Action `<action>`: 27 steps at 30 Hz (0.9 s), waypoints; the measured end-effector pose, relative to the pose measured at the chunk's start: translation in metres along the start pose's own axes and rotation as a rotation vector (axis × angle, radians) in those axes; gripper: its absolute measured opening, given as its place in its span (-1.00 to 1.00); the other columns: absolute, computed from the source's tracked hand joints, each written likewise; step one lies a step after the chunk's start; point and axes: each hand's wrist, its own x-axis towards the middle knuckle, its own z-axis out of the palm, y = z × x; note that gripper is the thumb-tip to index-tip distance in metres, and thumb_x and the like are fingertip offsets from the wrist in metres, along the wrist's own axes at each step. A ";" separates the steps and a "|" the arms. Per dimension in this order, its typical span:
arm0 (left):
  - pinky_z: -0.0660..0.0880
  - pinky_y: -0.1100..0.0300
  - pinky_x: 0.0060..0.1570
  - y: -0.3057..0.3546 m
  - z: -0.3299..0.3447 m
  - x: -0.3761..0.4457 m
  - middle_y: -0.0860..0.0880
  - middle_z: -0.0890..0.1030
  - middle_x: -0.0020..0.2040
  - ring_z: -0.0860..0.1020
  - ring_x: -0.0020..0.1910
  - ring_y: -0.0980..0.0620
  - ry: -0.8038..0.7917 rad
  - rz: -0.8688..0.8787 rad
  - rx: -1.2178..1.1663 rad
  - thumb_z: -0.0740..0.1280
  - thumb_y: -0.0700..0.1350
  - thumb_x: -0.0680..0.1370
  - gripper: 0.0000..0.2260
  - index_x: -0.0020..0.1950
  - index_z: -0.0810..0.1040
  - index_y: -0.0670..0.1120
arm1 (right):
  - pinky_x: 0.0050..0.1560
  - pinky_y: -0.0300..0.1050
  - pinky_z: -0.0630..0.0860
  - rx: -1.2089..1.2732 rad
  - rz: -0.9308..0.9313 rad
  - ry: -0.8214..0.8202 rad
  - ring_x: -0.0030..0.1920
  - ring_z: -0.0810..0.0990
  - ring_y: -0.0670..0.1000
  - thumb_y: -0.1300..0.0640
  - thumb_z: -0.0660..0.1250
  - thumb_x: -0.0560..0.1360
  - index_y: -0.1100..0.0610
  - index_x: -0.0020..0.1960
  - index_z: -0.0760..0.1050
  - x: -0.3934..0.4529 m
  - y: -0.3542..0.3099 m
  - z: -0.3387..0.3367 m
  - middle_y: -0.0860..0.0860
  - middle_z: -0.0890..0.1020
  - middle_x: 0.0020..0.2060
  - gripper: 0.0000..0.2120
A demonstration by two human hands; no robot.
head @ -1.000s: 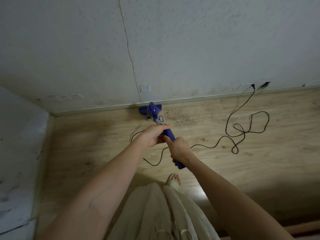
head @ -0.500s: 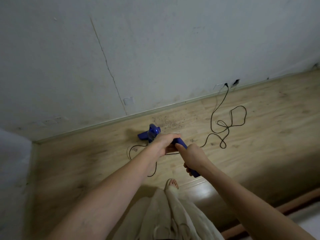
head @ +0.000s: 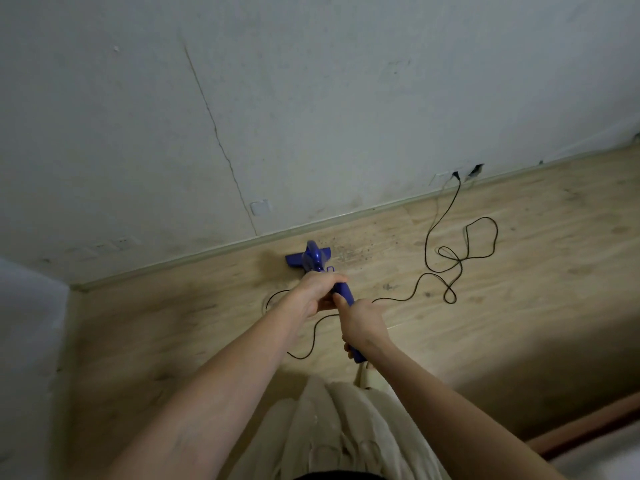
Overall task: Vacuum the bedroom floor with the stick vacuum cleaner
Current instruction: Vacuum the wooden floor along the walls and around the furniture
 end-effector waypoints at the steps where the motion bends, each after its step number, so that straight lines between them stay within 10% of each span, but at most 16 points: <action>1: 0.47 0.25 -0.51 0.003 0.001 0.005 -0.13 0.58 -0.22 0.54 -0.39 0.01 0.006 0.001 0.005 0.40 -0.17 0.49 -0.80 0.08 0.52 -0.20 | -0.51 -0.16 0.49 -0.012 -0.005 -0.007 -0.48 0.53 0.01 -0.13 0.07 0.65 0.11 -0.22 0.31 0.006 0.000 -0.002 0.06 0.53 -0.39 -0.61; 27: 0.59 0.10 -0.02 0.075 0.068 0.086 -0.15 0.65 -0.01 0.63 -0.03 -0.07 0.125 -0.064 -0.114 0.42 -0.16 0.47 -0.79 0.07 0.58 -0.17 | -0.45 -0.05 0.53 0.226 0.061 -0.404 -0.49 0.49 0.08 -0.17 0.18 0.60 0.20 -0.08 0.37 0.136 -0.007 -0.107 0.17 0.50 -0.32 -0.60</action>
